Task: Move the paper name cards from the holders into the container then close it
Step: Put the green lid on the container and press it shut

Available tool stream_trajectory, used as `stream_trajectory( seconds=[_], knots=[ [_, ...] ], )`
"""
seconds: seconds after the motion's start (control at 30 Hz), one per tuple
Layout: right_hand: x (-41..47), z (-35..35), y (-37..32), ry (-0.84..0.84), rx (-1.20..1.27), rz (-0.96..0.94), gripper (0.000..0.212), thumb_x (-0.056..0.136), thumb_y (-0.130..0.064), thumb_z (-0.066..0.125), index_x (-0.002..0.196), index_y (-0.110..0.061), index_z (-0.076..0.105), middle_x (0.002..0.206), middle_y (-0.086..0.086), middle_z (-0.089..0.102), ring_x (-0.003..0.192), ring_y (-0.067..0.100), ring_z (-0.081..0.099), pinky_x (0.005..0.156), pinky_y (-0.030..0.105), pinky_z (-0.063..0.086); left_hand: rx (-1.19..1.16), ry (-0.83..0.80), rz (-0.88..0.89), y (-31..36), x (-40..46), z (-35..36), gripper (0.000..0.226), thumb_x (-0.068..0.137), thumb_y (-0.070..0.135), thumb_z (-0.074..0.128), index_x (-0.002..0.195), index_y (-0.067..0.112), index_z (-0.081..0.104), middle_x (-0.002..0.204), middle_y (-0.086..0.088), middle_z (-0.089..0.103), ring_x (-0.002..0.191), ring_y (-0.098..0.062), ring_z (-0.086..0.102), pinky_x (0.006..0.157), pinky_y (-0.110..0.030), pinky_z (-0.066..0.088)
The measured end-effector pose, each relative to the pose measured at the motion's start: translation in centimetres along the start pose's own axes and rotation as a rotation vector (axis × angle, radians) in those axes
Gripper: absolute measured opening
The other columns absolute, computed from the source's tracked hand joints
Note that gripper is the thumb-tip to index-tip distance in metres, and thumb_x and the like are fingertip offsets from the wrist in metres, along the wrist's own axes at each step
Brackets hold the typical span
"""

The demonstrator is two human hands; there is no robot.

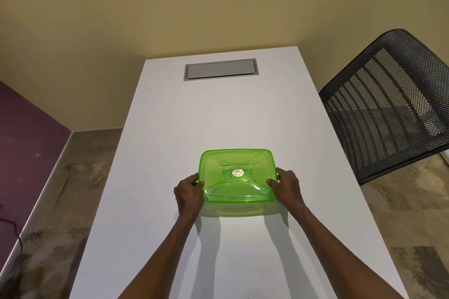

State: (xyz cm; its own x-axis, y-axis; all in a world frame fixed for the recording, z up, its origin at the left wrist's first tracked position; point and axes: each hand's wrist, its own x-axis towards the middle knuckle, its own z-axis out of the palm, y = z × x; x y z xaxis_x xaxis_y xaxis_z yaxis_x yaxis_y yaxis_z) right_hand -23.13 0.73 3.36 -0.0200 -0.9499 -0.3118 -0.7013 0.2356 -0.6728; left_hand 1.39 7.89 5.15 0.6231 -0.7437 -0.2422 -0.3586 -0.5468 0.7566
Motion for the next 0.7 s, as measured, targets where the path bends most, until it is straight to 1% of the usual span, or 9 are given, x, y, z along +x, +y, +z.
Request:
stream_trajectory(
  seconds=[0.1,0.17,0.27,0.33,0.4,0.47,0.53,0.6,0.7],
  knots=[
    [-0.1,0.1,0.0,-0.018,0.046,0.018,0.026,0.086,-0.018,0.066,0.110,-0.008,0.063,0.091,0.016,0.059,0.084,0.031,0.058,0.064,0.027,0.039,-0.060,0.025,-0.049,-0.1,0.0,0.3,0.033,0.084,0.006,0.066,0.117,0.008,0.069,0.112,-0.009,0.072,0.100,-0.021,0.068,0.089,-0.024,0.047],
    [-0.2,0.2,0.1,-0.021,0.074,0.012,0.029,0.085,-0.017,0.066,0.114,-0.010,0.063,0.084,0.012,0.063,0.081,0.031,0.059,0.062,0.027,0.038,-0.097,0.049,-0.075,-0.1,0.1,0.5,0.032,0.083,0.005,0.067,0.115,0.010,0.070,0.115,-0.008,0.071,0.104,-0.020,0.067,0.088,-0.021,0.043],
    [0.0,0.0,0.2,-0.052,0.093,0.039,0.049,0.088,-0.017,0.065,0.135,-0.013,0.053,0.102,0.015,0.069,0.096,0.029,0.061,0.074,0.027,0.039,-0.115,0.065,-0.082,-0.2,0.1,0.6,0.032,0.082,0.006,0.067,0.114,0.011,0.070,0.113,-0.008,0.072,0.106,-0.021,0.065,0.087,-0.020,0.039],
    [0.3,-0.5,0.4,-0.148,0.052,0.035,0.058,0.089,-0.014,0.063,0.143,-0.017,0.044,0.100,0.013,0.066,0.094,0.027,0.060,0.076,0.026,0.041,-0.114,0.077,-0.081,-0.3,0.1,0.7,0.032,0.082,0.007,0.068,0.114,0.010,0.071,0.112,-0.008,0.072,0.107,-0.022,0.064,0.087,-0.020,0.039],
    [0.3,-1.3,0.7,-0.288,0.061,0.044,0.072,0.087,-0.006,0.065,0.149,-0.022,0.031,0.088,0.007,0.060,0.080,0.024,0.058,0.078,0.036,0.049,-0.105,0.093,-0.083,-0.4,0.0,0.7,0.028,0.082,0.009,0.068,0.111,0.009,0.072,0.110,-0.009,0.072,0.105,-0.023,0.064,0.086,-0.022,0.039],
    [0.0,-2.0,1.1,-0.388,0.158,0.097,0.087,0.084,0.000,0.067,0.152,-0.028,0.021,0.076,0.003,0.054,0.066,0.021,0.057,0.073,0.039,0.054,-0.097,0.107,-0.089,-0.7,-0.1,0.8,0.024,0.083,0.012,0.069,0.106,0.009,0.073,0.106,-0.009,0.073,0.101,-0.025,0.065,0.083,-0.023,0.040],
    [-0.4,-2.3,1.3,-0.383,0.232,0.117,0.090,0.082,0.004,0.069,0.151,-0.029,0.022,0.072,0.001,0.050,0.058,0.017,0.055,0.056,0.027,0.054,-0.101,0.115,-0.084,-0.9,-0.2,0.9,0.022,0.083,0.014,0.069,0.104,0.009,0.074,0.104,-0.009,0.074,0.099,-0.026,0.065,0.081,-0.024,0.041],
    [-0.7,-2.2,1.5,-0.344,0.258,0.114,0.089,0.081,0.005,0.070,0.150,-0.028,0.027,0.067,-0.001,0.048,0.053,0.015,0.053,0.043,0.016,0.045,-0.103,0.106,-0.086,-1.0,-0.4,0.8,0.024,0.084,0.015,0.068,0.106,0.010,0.074,0.106,-0.009,0.074,0.100,-0.025,0.065,0.083,-0.025,0.042],
    [-0.7,-1.7,1.8,-0.292,0.240,0.124,0.085,0.078,0.005,0.071,0.148,-0.027,0.034,0.056,-0.003,0.051,0.050,0.014,0.056,0.049,0.019,0.046,-0.108,0.064,-0.109,-1.1,-0.7,0.7,0.028,0.084,0.013,0.067,0.112,0.012,0.072,0.110,-0.007,0.073,0.104,-0.024,0.064,0.084,-0.024,0.041]
  ],
)
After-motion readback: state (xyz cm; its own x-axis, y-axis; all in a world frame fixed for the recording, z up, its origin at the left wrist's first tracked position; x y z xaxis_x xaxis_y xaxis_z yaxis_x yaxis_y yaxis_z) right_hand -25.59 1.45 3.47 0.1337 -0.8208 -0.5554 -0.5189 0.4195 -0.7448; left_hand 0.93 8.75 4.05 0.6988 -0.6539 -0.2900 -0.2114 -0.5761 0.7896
